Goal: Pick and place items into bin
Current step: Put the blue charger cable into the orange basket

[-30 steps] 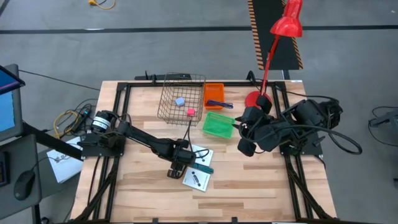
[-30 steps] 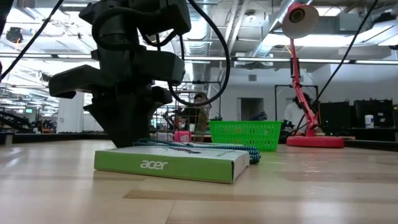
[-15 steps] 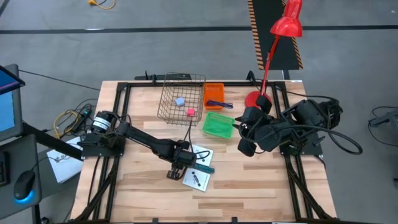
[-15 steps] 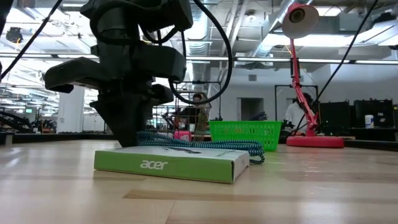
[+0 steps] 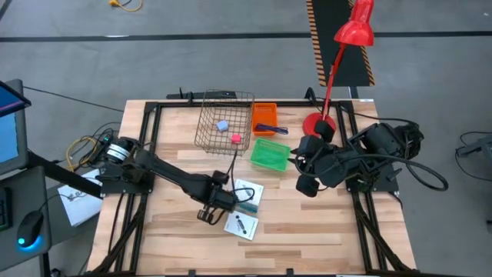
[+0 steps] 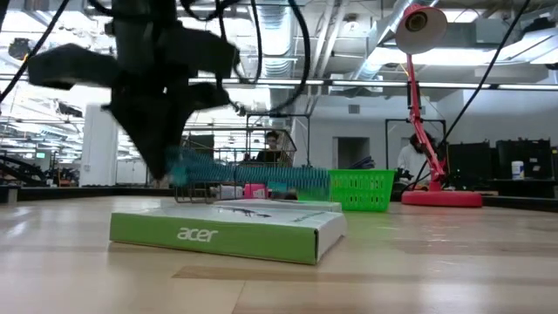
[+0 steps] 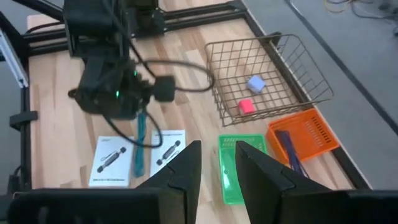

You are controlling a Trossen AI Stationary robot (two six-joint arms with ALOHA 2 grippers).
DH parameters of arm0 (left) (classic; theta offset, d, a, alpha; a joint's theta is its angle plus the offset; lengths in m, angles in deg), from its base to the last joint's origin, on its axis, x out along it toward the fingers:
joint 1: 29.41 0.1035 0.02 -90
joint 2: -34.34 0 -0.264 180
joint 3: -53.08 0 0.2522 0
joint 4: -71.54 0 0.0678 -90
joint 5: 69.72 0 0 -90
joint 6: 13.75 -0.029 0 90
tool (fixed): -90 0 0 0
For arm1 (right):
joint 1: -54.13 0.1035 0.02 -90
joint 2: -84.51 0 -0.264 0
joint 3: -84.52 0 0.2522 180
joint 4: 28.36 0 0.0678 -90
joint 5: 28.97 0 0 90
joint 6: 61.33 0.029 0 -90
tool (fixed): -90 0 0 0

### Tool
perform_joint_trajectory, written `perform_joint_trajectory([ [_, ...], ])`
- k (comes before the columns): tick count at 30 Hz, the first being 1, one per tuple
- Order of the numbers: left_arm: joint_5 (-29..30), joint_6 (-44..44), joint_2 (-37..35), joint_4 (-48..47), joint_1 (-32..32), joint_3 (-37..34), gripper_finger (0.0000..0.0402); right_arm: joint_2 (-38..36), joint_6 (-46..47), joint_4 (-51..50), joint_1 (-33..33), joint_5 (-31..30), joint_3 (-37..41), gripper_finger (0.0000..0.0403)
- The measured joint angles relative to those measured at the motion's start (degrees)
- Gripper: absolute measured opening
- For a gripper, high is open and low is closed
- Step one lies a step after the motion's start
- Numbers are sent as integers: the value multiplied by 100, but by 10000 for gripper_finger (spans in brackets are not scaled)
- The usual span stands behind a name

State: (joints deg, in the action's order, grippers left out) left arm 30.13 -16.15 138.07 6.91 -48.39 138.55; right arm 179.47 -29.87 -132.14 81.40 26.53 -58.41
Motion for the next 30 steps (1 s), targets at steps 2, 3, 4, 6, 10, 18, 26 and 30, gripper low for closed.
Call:
perform_joint_trajectory([
  [2,231,-3,-173,-203,1,145,11,0,0,2,0,16,34,91],
  [3,345,-4,-261,-293,3,232,11,-3,1,3,0,16,84,92],
  [4,481,-6,-359,-395,7,334,11,-4,2,0,0,16,152,93],
  [6,794,-12,-522,-594,7,524,11,-4,2,2,11,16,344,98],
  [10,1301,-17,-796,-896,9,1019,11,-4,4,78,11,125,879,127],
  [18,1780,-210,-936,-1127,9,2009,11,4,81,989,11,117,1925,231],
  [26,2101,-362,-934,-1469,13,2430,11,0,-368,1722,113,188,2127,289],
  [30,2217,-364,-934,-1514,13,2436,11,0,-435,1733,136,226,2129,297],
])
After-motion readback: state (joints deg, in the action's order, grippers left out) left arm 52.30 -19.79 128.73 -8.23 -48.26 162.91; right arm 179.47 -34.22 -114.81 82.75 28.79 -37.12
